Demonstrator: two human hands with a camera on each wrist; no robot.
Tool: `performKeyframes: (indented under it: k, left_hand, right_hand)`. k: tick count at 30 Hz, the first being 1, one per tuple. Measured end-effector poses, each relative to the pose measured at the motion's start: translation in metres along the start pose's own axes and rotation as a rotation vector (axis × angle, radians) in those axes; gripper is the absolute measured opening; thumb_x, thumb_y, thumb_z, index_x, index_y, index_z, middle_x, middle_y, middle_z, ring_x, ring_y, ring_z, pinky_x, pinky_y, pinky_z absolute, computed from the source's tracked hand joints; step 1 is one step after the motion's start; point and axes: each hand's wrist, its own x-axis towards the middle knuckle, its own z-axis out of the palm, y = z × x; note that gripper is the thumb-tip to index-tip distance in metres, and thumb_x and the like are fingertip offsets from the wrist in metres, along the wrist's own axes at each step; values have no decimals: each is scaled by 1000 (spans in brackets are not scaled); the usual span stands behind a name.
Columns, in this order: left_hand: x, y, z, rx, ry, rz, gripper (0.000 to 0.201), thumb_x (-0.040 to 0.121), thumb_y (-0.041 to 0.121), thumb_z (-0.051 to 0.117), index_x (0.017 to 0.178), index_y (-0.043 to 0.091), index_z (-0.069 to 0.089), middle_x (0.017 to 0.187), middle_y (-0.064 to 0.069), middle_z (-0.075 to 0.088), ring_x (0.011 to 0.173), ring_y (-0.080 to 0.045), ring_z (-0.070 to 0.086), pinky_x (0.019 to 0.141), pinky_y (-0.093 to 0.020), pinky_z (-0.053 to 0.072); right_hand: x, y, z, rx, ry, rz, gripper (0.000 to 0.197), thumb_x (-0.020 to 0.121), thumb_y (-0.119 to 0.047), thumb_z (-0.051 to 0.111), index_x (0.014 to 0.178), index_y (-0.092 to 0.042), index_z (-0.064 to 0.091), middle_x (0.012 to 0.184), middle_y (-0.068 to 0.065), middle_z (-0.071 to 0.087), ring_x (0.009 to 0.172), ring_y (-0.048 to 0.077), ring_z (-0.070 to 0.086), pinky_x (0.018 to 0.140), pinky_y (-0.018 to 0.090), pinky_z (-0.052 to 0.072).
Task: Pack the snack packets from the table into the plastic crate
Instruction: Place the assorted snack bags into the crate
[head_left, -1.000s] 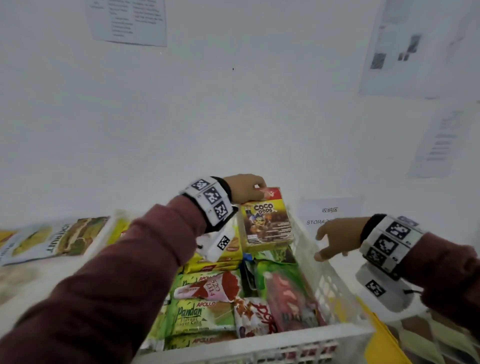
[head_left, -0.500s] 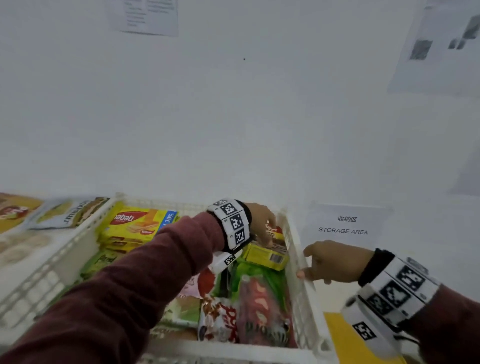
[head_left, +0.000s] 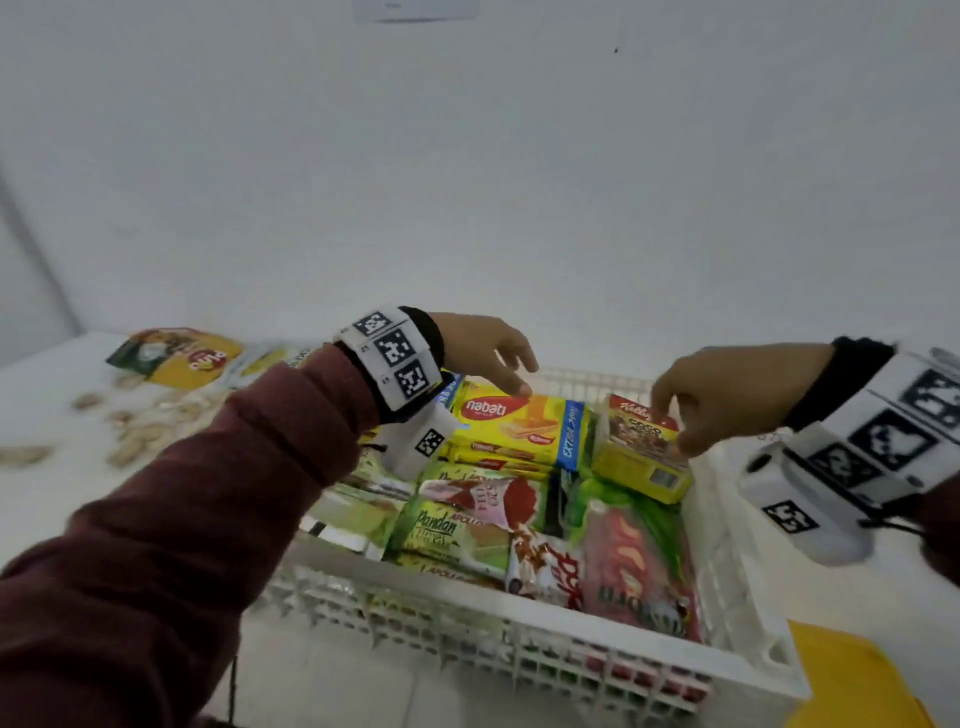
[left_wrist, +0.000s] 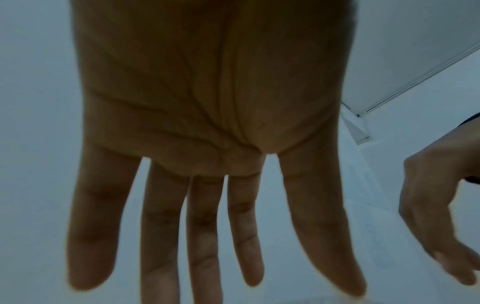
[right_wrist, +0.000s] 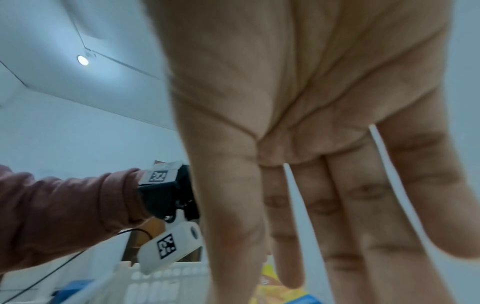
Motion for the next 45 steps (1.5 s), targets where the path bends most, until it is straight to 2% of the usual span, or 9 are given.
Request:
performKeyframes:
  k: [7,14,19,27,30,33,35,39,45]
  left_hand:
    - [-29,-84,3,81,-244,-263,44,82,15,68,123,4,55,76,5,52,69,-8,49,57,-15,37]
    - [-27,-111,8,126,-302,-221,45,86,25,65,126,11,53,99,-4,57,88,-15,52,55,-11,40]
    - [-26,-122,0,117,-253,-136,45,84,27,67,125,16,54,113,-10,62,89,-15,52,60,-16,37]
    - [-35,-134,-25,110,-179,0,41,85,22,65,124,13,55,106,-9,62,82,-15,51,62,-21,38]
    - [-44,-139,-39,115,-87,27,39,85,28,64,122,17,56,102,1,60,81,-12,52,62,-19,37]
    - [-55,-150,-53,60,1,34,35,87,32,61,120,20,55,102,6,59,67,-1,51,57,-13,38]
    - [-63,-165,-56,18,51,9,35,87,35,60,119,21,56,105,4,60,79,-6,53,67,-18,39]
    - [-68,-200,-41,-67,111,-78,33,87,33,60,117,19,57,114,-1,60,97,-14,54,83,-25,37]
    - [-55,-227,11,-178,163,-195,58,89,40,54,139,18,34,138,-9,44,119,-23,48,102,-31,34]
  right_hand:
    - [59,-107,-8,82,-69,-383,39,84,-31,66,118,-13,58,92,1,62,80,14,51,71,25,43]
    - [117,-202,23,1,-253,-446,62,90,-48,51,136,-8,42,135,9,48,121,25,46,92,30,39]
    - [133,-225,31,2,-268,-482,33,85,-37,64,73,-16,41,71,-4,38,73,18,41,62,28,34]
    - [141,-203,9,232,139,-458,41,80,-1,54,60,-24,27,63,-8,33,57,11,31,51,17,25]
    - [145,-204,23,124,107,-460,34,82,-4,55,65,-22,32,72,-3,38,69,20,43,61,30,32]
    - [144,-209,40,125,-207,-535,19,78,-10,71,84,-8,53,102,16,52,99,31,51,68,27,32]
    - [142,-206,43,174,-312,-536,27,80,-13,71,103,-2,60,114,14,51,105,26,48,68,22,29]
    - [144,-197,38,336,-165,-454,32,85,-20,66,114,-9,58,113,1,54,95,9,42,78,19,30]
    - [155,-218,44,199,-180,-426,49,83,-22,68,127,-14,47,121,10,55,98,22,49,76,25,34]
